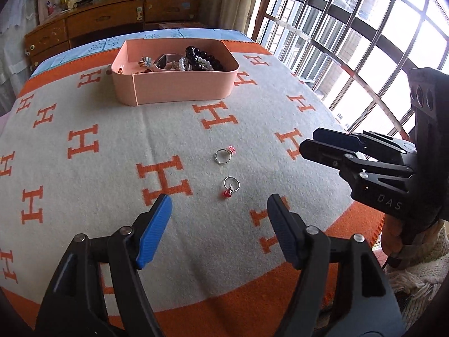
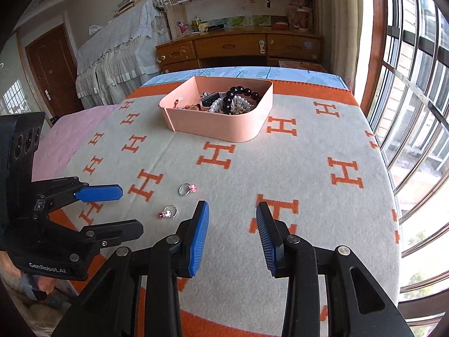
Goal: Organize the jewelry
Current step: 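Withdraw both grippers from the tray toward the two rings on the blanket, then grasp the red-stone ring with the left gripper while the right grasps the pink-stone ring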
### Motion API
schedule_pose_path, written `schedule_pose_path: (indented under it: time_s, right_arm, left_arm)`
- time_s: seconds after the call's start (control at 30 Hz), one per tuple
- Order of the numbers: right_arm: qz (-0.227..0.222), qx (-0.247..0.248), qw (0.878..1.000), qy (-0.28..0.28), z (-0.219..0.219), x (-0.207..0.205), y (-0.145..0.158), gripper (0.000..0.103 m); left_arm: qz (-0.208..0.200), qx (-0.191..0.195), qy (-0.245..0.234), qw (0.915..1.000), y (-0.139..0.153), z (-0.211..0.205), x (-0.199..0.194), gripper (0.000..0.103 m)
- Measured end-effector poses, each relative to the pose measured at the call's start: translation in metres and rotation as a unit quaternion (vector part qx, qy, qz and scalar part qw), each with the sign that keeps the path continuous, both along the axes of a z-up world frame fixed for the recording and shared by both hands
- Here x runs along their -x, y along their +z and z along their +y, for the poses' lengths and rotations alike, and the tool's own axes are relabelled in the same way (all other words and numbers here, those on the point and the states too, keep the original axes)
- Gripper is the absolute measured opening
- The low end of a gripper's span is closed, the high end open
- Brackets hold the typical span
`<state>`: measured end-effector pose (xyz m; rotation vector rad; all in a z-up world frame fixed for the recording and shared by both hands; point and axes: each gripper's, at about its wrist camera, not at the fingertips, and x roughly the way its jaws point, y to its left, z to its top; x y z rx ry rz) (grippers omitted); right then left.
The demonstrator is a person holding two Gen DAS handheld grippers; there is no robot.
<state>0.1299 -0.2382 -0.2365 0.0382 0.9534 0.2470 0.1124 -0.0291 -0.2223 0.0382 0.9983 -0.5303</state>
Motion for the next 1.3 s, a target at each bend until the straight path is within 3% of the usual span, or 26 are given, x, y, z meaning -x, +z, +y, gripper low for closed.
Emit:
schedule_pose_path:
  time_s: [0.17, 0.33, 0.67, 0.77, 0.83, 0.97, 1.3]
  right_arm:
    - [0.011, -0.009, 1.0, -0.009, -0.006, 0.001, -0.009, 0.036]
    - [0.021, -0.01, 1.0, -0.014, -0.007, 0.002, -0.019, 0.036]
    - [0.032, -0.012, 0.999, -0.014, -0.005, -0.002, -0.031, 0.036]
    - [0.033, -0.009, 0.999, -0.013, -0.004, -0.003, -0.033, 0.036]
    - [0.032, -0.007, 0.999, -0.014, -0.004, -0.003, -0.034, 0.036]
    - [0.034, -0.007, 0.999, -0.016, -0.003, -0.004, -0.035, 0.036]
    - [0.029, 0.034, 0.998, 0.04, 0.033, -0.021, -0.043, 0.036]
  left_arm:
    - [-0.015, -0.023, 0.0, 0.9996, -0.008, -0.003, -0.002, 0.065]
    - [-0.009, -0.041, -0.003, 0.9991, -0.018, -0.008, -0.008, 0.044]
    - [-0.042, -0.084, -0.048, 0.9945, -0.028, -0.036, -0.003, 0.037]
    - [-0.049, -0.078, -0.059, 0.9939, -0.028, -0.04, -0.004, 0.027]
    - [-0.051, -0.073, -0.063, 0.994, -0.028, -0.041, -0.006, 0.011]
    - [-0.049, -0.06, -0.066, 0.9948, -0.028, -0.04, -0.008, 0.006]
    - [-0.037, -0.017, -0.034, 0.9986, -0.024, -0.012, -0.014, 0.006]
